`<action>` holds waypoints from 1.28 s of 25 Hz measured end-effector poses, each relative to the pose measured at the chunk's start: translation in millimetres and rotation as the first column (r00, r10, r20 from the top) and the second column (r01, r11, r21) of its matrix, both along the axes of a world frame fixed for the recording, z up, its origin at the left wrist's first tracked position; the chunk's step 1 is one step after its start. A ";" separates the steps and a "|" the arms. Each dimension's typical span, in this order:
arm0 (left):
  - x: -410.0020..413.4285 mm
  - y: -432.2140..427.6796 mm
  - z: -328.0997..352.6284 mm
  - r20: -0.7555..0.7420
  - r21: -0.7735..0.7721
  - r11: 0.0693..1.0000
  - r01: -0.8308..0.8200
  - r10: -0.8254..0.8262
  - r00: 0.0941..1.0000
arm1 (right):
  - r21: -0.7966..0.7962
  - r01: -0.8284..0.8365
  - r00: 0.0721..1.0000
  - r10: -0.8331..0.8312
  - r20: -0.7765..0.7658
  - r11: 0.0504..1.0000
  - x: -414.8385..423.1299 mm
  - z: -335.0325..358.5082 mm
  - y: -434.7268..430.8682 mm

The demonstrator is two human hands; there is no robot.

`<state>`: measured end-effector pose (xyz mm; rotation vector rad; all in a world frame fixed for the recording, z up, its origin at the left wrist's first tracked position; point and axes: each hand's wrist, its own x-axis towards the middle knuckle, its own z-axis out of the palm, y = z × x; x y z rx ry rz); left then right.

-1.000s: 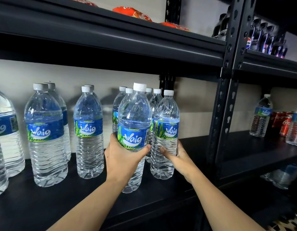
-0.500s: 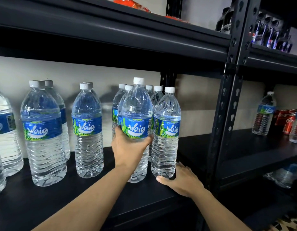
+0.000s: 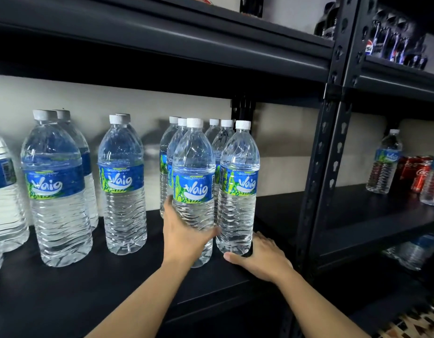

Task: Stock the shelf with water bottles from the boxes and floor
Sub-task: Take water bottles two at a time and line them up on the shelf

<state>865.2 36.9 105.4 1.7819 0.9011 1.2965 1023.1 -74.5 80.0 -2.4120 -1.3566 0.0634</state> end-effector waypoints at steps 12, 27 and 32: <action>0.8 -2.3 -33.1 -0.020 -0.088 0.994 -0.071 0.070 0.997 | 0.026 0.022 1.000 -0.023 0.022 0.999 -11.0 8.4 -6.3; -11.8 -9.3 -30.8 -0.166 -0.180 0.984 0.008 -0.039 0.985 | 0.055 0.162 0.984 -0.166 0.065 0.985 -10.9 -17.5 -13.1; -35.5 -44.6 -37.9 -0.272 -0.123 0.992 -0.018 -0.016 0.962 | 0.143 0.045 0.996 -0.056 0.072 0.989 -38.7 -40.7 -63.1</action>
